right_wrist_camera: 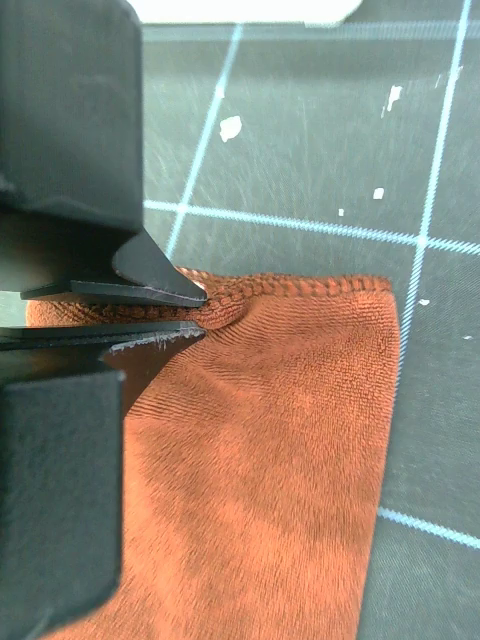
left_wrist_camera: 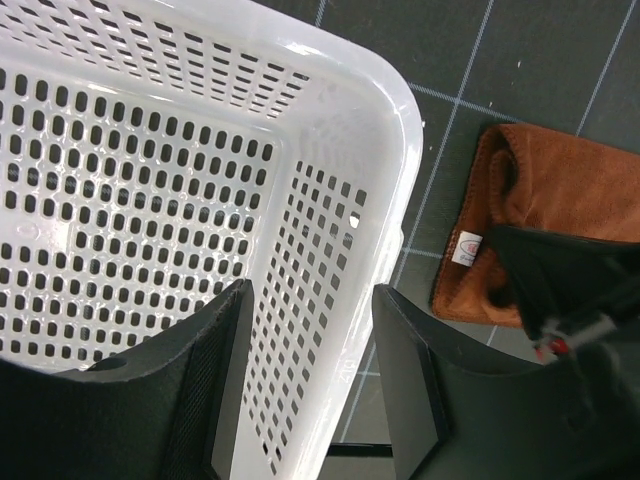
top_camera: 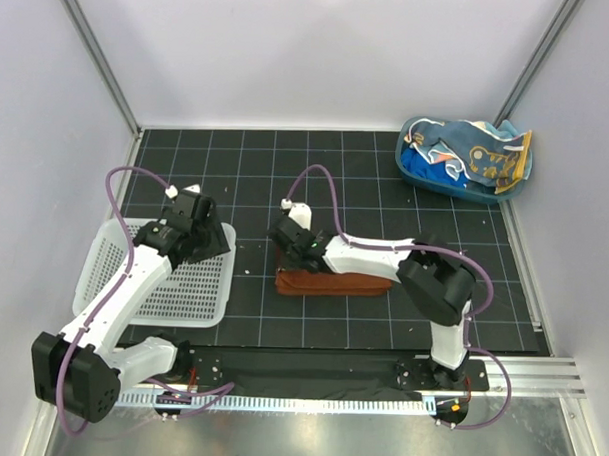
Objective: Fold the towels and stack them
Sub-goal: Neatly place the folded towel into the bin
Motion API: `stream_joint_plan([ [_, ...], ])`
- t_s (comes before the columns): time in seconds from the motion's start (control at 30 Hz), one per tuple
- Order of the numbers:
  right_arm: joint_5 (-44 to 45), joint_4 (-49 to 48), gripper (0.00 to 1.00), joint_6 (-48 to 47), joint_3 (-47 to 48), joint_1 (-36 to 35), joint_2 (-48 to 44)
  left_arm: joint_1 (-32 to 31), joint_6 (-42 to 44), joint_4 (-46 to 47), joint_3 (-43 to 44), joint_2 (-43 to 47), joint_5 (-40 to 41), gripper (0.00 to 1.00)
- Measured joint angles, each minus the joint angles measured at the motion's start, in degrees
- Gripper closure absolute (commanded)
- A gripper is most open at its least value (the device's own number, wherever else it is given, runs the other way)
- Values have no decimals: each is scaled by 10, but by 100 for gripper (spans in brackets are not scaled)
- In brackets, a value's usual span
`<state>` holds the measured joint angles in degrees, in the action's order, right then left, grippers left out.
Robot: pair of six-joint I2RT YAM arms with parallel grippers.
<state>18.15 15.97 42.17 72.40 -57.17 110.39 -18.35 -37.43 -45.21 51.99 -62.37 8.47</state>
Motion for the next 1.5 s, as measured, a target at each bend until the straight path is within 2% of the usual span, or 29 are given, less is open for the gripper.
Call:
stream_joint_plan([
  [0.5,-54,-92,98,30,-105,52,-150,-15,-32,50,-21,-28,-31,49],
  [0.7,-63,-95,94,31,-106,54,-147,-20,-44,58,-26,-35,-30,49],
  [0.87,-59,-93,91,30,-74,40,-88,-20,-44,60,-26,-35,-30,48],
  [0.97,-52,-81,84,26,-53,24,-44,-20,-44,60,-26,-35,-30,48],
  [1.1,-25,-41,61,15,-14,2,-5,-20,-43,60,-25,-37,-30,48],
  [1.2,6,-5,50,3,25,-15,9,-20,-42,60,-25,-38,-30,48],
  [1.3,38,31,45,-5,69,-31,18,-20,-41,59,-22,-38,-29,48],
  [1.5,84,79,45,-11,122,-49,51,-20,-38,52,3,-37,-16,45],
])
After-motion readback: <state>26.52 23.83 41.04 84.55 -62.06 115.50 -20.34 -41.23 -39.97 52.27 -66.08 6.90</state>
